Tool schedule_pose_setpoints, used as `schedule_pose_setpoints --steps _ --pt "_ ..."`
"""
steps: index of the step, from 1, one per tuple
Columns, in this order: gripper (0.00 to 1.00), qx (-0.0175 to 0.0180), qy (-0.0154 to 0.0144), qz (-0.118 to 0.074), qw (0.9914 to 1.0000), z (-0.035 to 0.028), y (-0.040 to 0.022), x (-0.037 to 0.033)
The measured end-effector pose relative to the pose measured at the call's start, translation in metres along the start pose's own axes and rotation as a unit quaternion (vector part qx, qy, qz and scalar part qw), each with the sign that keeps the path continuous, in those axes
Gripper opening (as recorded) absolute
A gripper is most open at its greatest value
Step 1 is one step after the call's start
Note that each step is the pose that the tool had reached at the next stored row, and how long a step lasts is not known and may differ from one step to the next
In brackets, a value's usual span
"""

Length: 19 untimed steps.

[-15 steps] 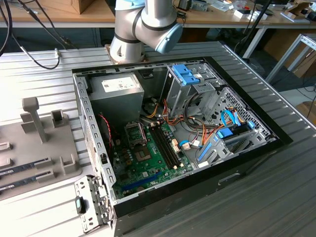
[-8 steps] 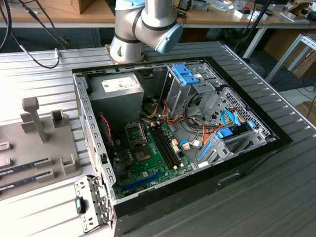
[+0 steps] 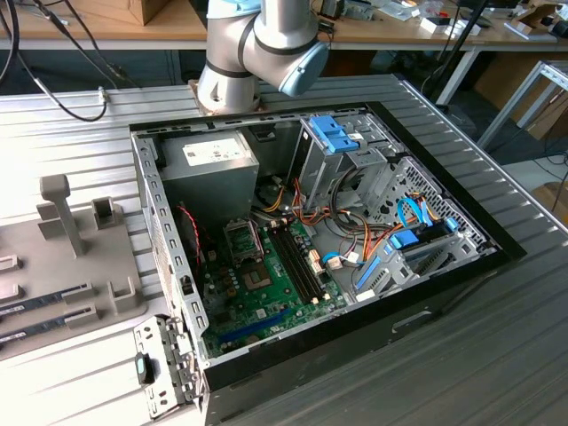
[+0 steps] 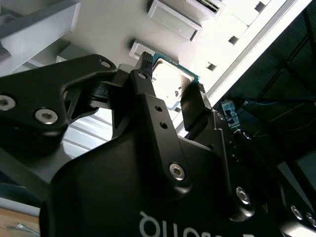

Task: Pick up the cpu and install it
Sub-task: 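Pick up the cpu and move it towards the insertion slot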

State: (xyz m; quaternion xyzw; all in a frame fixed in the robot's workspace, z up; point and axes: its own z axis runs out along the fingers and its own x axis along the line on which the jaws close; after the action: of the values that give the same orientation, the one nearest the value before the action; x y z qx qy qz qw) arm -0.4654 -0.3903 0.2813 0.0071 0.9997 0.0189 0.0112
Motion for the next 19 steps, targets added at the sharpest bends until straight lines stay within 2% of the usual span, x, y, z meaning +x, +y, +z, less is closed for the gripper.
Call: schedule_pose_setpoints --steps 19 --pt "0.47 0.0 0.0 0.0 1.0 -0.0097 0.0004 -0.0002"
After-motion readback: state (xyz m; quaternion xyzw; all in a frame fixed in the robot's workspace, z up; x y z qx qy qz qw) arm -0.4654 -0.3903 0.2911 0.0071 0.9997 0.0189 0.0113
